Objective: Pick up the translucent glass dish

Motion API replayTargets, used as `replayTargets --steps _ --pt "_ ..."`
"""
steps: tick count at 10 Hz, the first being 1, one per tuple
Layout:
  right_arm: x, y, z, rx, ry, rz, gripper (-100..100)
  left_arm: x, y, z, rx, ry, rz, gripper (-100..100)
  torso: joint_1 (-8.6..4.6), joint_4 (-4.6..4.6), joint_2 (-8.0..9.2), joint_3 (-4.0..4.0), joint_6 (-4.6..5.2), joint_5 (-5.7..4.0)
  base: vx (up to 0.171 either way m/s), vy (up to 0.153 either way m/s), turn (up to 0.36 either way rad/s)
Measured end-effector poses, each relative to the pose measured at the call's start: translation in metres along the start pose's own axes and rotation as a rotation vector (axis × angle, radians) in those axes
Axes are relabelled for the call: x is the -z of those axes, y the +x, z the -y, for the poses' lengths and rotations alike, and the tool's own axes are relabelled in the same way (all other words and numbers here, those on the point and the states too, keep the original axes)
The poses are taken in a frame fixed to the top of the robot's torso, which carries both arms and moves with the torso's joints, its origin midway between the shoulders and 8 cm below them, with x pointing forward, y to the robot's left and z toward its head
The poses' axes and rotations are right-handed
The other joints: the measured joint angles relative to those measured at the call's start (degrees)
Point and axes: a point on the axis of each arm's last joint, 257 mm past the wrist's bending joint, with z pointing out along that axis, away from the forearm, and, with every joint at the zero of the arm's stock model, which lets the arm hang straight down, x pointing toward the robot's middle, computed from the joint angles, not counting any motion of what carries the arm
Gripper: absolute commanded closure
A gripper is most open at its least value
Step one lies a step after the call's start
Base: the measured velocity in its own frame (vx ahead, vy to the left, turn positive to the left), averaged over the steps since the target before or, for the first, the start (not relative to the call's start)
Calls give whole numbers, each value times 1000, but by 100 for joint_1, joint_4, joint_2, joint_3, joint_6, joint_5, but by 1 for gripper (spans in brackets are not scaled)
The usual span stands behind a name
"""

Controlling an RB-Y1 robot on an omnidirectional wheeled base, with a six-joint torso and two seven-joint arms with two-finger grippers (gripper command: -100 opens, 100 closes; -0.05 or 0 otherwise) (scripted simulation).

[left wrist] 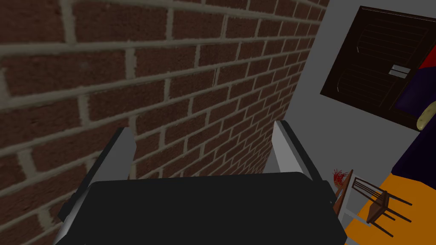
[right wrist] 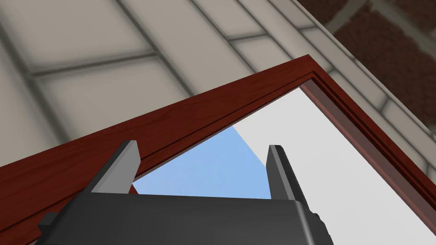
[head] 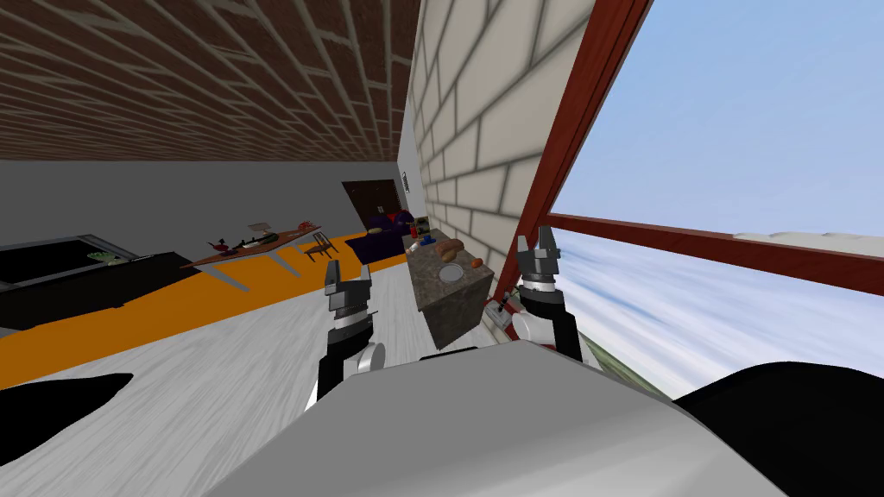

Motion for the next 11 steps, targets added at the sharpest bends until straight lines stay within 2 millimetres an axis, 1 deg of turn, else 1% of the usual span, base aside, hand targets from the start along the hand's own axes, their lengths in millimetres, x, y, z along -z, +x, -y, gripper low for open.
replayTargets --steps 2,4,6,8,11 --pt "4 5 7 32 9 -49 -100 0 0 0 0 0 0 0 10 4 18 10 0 2 -65 31 -12" --pt "13 11 13 75 23 -109 -100 0 0 0 0 0 0 0 11 6 29 17 0 2 -76 44 -6" --pt "22 15 26 128 42 -176 -100 0 0 0 0 0 0 0 20 7 31 18 0 4 -65 50 -4" --pt "29 18 31 165 52 -231 -100 0 0 0 0 0 0 0 11 5 20 12 0 3 -46 44 8" --pt "45 24 49 235 77 -326 -100 0 0 0 0 0 0 0 15 4 17 10 0 3 -36 42 8"
